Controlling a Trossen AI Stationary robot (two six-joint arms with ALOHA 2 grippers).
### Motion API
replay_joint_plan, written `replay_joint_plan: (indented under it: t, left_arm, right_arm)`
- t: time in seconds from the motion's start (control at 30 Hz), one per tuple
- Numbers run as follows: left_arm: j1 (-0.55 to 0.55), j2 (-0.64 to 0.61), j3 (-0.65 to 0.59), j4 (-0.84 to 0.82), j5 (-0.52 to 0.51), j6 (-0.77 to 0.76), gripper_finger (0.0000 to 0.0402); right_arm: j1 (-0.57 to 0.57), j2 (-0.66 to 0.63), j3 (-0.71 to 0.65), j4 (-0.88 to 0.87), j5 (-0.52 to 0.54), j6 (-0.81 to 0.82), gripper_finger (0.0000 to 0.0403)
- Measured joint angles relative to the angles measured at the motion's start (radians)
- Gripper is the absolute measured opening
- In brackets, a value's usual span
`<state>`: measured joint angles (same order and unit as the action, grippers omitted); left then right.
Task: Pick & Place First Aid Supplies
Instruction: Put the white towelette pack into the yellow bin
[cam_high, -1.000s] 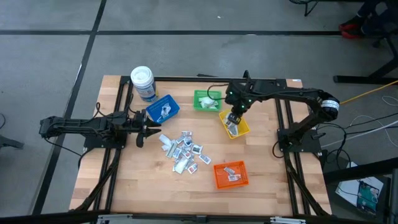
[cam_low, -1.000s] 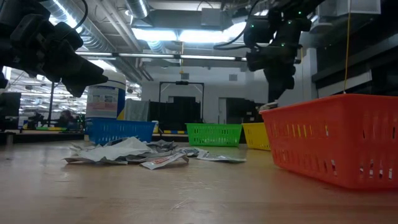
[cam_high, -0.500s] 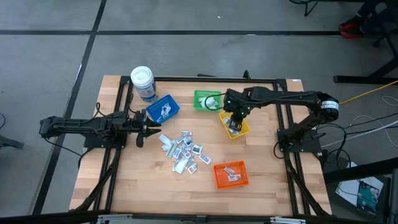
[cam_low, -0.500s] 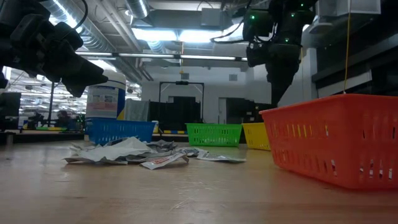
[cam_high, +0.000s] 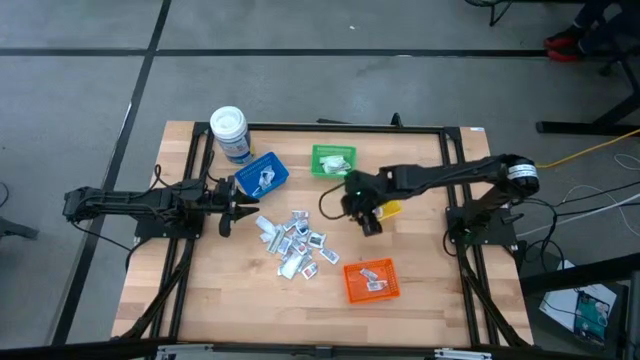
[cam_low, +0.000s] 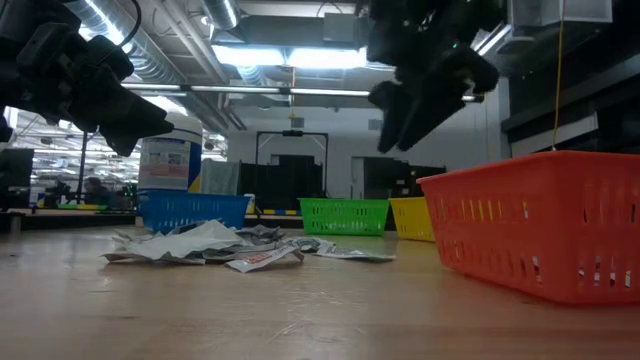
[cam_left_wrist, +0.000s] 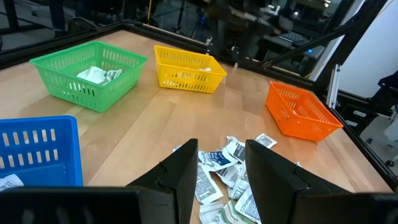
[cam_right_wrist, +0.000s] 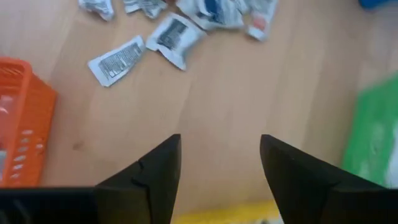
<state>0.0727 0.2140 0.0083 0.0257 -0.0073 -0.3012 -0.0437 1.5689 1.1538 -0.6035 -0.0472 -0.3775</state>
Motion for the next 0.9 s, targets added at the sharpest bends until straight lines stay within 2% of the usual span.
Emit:
replay_joint_plan:
  t: [0.17, 0.37, 0.7, 0.9]
  left_arm:
    - [0.000, 0.000, 0.000, 0.000, 0.000, 0.000, 0.0127]
    - [0.000, 0.000, 0.000, 0.000, 0.000, 0.000, 0.0127]
    - [0.000, 0.000, 0.000, 0.000, 0.000, 0.000, 0.0127]
    - [0.000, 0.000, 0.000, 0.000, 0.000, 0.000, 0.0127]
  right_arm:
    - [0.029, 0.095, 0.000, 0.150, -0.050, -0.068, 0.0210]
    - [0.043, 0.202, 0.000, 0.314, -0.053, -0.074, 0.0200]
    - [0.085, 0.324, 0.000, 0.474, -0.075, -0.070, 0.0197]
    - [0.103, 0.367, 0.000, 0.505, -0.085, -0.068, 0.0197]
